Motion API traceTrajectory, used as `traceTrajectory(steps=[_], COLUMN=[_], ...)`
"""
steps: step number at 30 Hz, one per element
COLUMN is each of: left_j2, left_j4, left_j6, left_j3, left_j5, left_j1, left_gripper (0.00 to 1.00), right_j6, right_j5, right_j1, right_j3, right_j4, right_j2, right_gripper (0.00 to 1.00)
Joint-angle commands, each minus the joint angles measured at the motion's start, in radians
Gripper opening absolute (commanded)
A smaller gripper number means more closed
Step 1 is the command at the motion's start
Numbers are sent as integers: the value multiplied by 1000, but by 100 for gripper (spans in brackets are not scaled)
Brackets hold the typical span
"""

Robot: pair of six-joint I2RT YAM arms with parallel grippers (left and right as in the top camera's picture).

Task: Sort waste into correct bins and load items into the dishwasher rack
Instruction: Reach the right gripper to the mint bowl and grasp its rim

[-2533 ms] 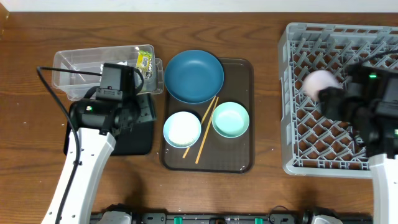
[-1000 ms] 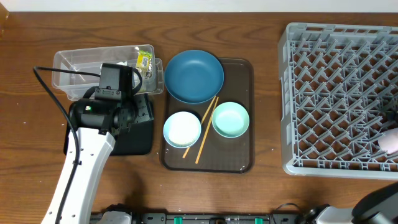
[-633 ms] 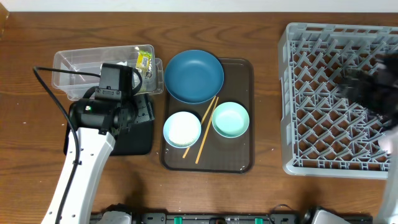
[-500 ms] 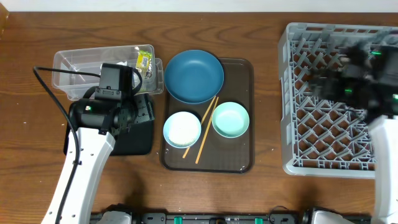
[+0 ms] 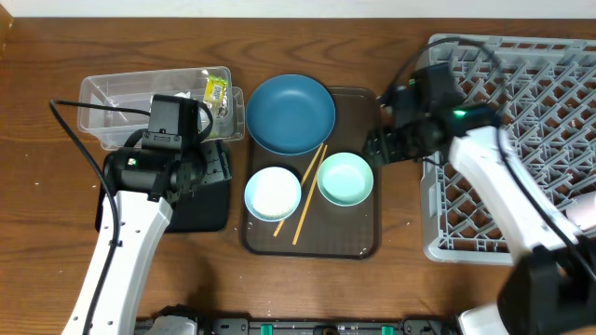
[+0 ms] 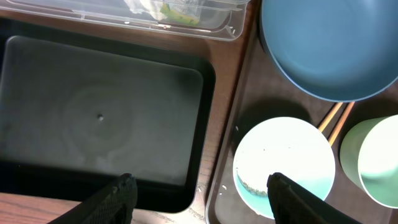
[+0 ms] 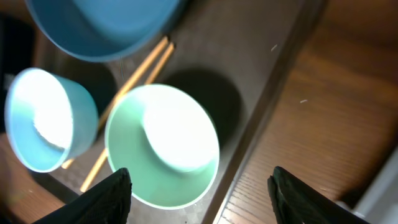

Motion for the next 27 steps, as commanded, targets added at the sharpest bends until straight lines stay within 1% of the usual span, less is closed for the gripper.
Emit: traceTrajectory(steps=[1, 2, 4, 6, 7, 9, 10, 11, 12, 16, 19, 22, 27], left_j2=[-2, -2, -2, -2, -2, -2, -2, -2, -2, -2, -2, -2, -2], left_j4=[-3, -3, -3, -3, -3, -3, -3, -3, -3, -3, -3, -3, -3], left_j6=[1, 0, 0, 0, 0, 0, 0, 0, 0, 0, 0, 0, 0], left_j3=[12, 12, 12, 12, 12, 12, 12, 12, 12, 12, 12, 12, 12], left_j5=[-8, -8, -8, -8, -8, -8, -8, -8, -8, -8, -8, -8, -8], left_j1=[4, 4, 4, 4, 4, 4, 4, 4, 4, 4, 4, 4, 4], left_gripper=[71, 70, 71, 70, 71, 70, 71, 70, 70, 70, 70, 71, 70], right_j6=[6, 7, 14, 19, 29, 41, 40, 40, 40, 40, 40, 40, 39], right_j5=[37, 37, 40, 41, 40, 39, 39, 39, 39, 40, 40, 41, 78], right_j1=[30, 38, 48, 51, 52, 52, 52, 52, 52, 51, 39, 14, -58], right_j3=[13, 13, 13, 13, 13, 13, 13, 13, 13, 13, 17, 33, 78], right_j4=[-3, -2, -1, -5, -7, -8, -8, -8, -8, -8, -13, -38, -65], right_j2=[66, 89, 133, 175, 190, 222, 235, 245, 252, 249, 229, 183, 37], right_gripper=[66, 63, 63, 55, 54, 45, 39, 29, 24, 8, 1, 1, 1])
